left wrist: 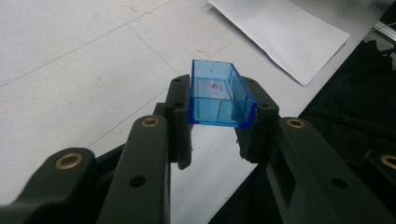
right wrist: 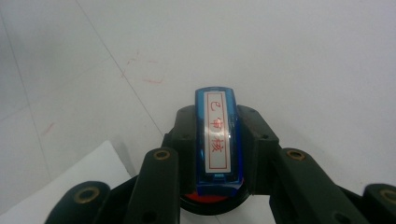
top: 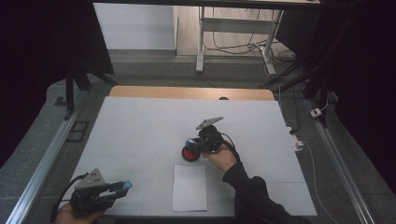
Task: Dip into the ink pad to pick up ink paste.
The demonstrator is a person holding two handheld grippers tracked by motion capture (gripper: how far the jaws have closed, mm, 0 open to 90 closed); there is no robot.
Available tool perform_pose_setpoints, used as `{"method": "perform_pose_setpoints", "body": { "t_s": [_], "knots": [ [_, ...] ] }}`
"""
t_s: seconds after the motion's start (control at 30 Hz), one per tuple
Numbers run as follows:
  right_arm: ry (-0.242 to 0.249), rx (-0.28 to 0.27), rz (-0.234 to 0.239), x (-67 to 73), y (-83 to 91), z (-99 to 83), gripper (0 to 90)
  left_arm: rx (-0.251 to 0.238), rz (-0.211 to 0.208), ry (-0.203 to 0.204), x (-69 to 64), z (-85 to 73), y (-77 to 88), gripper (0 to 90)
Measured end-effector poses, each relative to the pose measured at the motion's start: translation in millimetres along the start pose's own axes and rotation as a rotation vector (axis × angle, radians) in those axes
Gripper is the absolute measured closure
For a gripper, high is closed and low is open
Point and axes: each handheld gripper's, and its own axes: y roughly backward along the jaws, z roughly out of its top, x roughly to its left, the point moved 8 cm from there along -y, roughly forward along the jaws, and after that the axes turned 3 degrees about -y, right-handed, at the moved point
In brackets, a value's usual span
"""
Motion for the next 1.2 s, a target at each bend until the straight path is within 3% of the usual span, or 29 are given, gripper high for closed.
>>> {"method": "perform_pose_setpoints", "body": {
  "t_s": [0.17, 0.37, 0.63, 1.2],
  "knots": [
    [0.083, 0.006, -0.052, 7.2, -0.2, 0.3, 70.6, 0.000, -0.001, -0.003, -0.2, -0.1, 0.1, 68.1],
    [0.108, 0.007, -0.057, 6.8, 2.0, 1.1, 70.3, 0.002, -0.006, -0.006, -1.1, -0.3, -0.3, 68.1],
    [0.087, -0.066, -0.031, 11.5, 19.7, 15.4, 70.4, 0.006, -0.009, -0.017, -1.5, -0.4, -0.4, 68.2],
    [0.067, 0.003, -0.004, 16.0, 3.4, 3.9, 70.4, 0.003, -0.019, -0.015, -1.6, -0.4, 0.0, 68.2]
  ]
}}
